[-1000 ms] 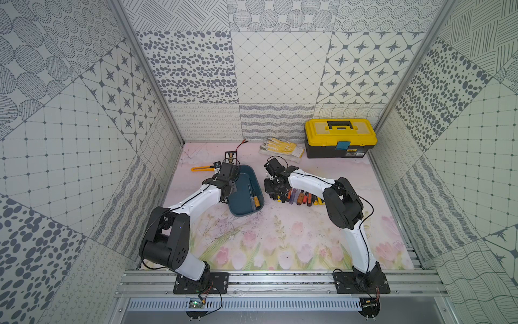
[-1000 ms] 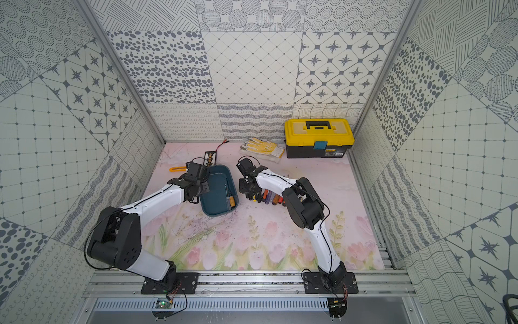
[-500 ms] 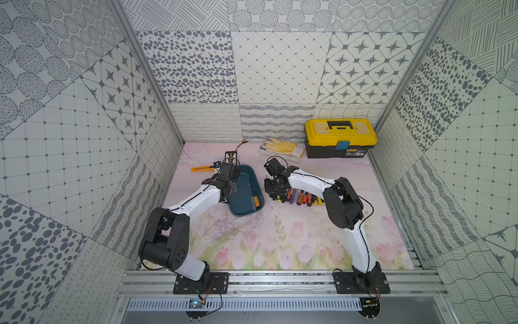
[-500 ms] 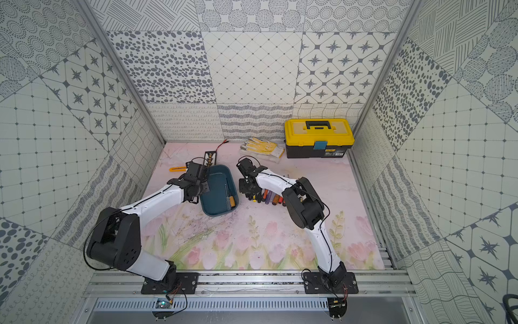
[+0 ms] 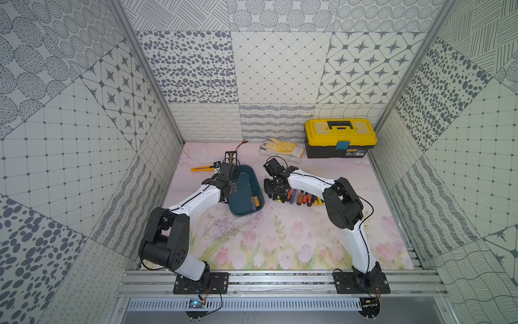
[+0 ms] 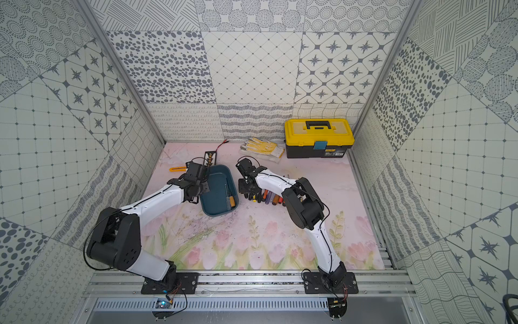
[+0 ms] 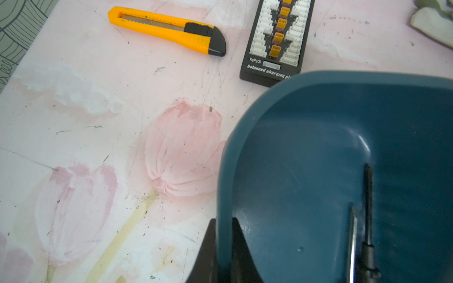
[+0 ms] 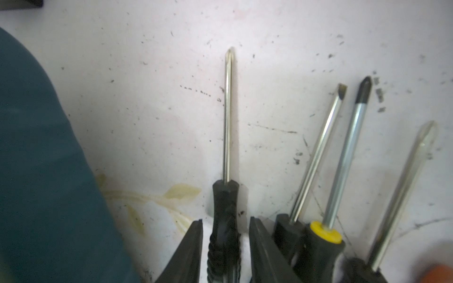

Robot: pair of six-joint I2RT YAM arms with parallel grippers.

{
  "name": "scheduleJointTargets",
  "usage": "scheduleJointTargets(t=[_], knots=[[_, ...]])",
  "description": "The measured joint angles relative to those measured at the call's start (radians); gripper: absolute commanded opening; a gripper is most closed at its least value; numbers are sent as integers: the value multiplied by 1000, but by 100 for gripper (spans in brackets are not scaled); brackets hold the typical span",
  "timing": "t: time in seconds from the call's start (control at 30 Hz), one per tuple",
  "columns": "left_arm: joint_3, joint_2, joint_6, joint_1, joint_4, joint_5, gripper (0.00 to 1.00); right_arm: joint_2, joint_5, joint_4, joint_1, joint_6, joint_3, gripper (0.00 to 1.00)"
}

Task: Take out the screwdriver from the storage box
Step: Place the screwdriver at the center of the board.

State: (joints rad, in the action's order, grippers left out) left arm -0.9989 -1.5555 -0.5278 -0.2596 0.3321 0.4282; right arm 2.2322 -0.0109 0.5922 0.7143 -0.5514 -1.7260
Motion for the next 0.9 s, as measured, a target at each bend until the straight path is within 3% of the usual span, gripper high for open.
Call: scheduleJointTargets(t=[0.6, 0.9], knots=[[0, 0, 0, 0, 0, -6, 0, -121, -35, -59, 22, 92, 81, 71], [-3, 0, 0, 0, 0, -11, 0, -277, -58, -127, 62, 175, 172, 77]])
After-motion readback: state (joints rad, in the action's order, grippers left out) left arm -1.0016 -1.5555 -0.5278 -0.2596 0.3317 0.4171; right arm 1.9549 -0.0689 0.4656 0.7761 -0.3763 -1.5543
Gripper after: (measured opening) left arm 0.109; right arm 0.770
